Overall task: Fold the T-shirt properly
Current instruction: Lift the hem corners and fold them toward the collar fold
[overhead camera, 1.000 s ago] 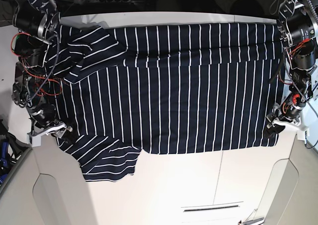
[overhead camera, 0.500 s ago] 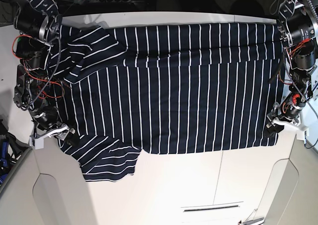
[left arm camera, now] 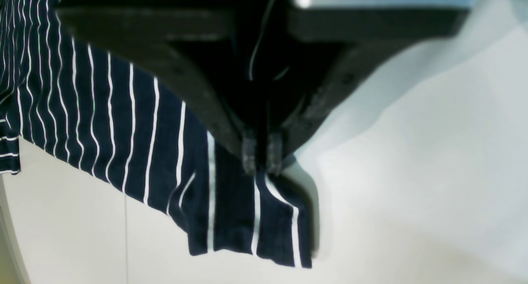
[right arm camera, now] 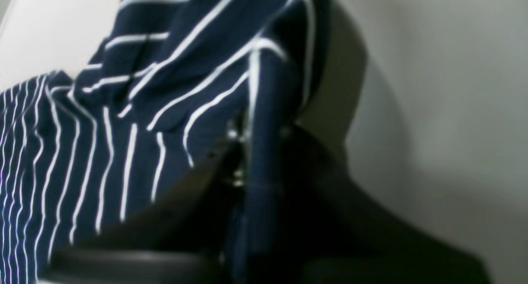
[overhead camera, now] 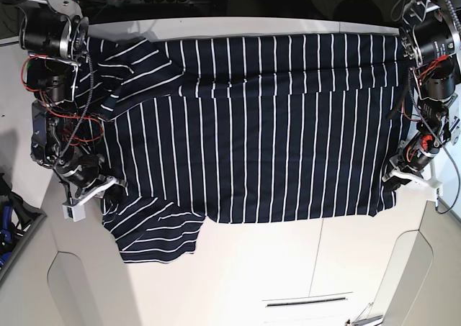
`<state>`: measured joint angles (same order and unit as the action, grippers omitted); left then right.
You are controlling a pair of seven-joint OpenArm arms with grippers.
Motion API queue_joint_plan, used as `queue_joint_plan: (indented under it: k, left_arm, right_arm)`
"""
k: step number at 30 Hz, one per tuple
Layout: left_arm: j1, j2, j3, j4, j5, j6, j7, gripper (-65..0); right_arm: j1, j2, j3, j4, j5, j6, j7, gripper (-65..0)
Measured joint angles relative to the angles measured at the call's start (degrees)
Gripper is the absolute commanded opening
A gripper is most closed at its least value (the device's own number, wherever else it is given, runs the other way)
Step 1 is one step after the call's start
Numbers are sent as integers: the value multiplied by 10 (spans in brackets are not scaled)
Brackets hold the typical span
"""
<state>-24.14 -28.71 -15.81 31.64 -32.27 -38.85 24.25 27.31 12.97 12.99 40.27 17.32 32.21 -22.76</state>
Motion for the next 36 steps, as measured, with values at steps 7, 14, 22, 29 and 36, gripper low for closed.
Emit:
queue_joint_plan:
  k: [7,14,22,29,36]
  left_arm:
    - [1,0,0,23,0,-9,45,-650]
    - [7,-11,1,78,-23,-9,137,-650]
    - [28,-32,4,124,-84,-8,179,-650]
    - [67,-56,4,174,-123,-6,202,-650]
    - [121,-83,3,271,-192,-6,234,-650]
  right_arm:
    - [18,0,-1,0,-12,4,-23,-650]
    - [27,0,-1,22,-13,4,-99,-650]
    - [24,14,-2,95,48,4,-188,-650]
    - [-7,52,-3,170,118,11,-231,-650]
    - [-82,88,0,259,173,14,-250,-650]
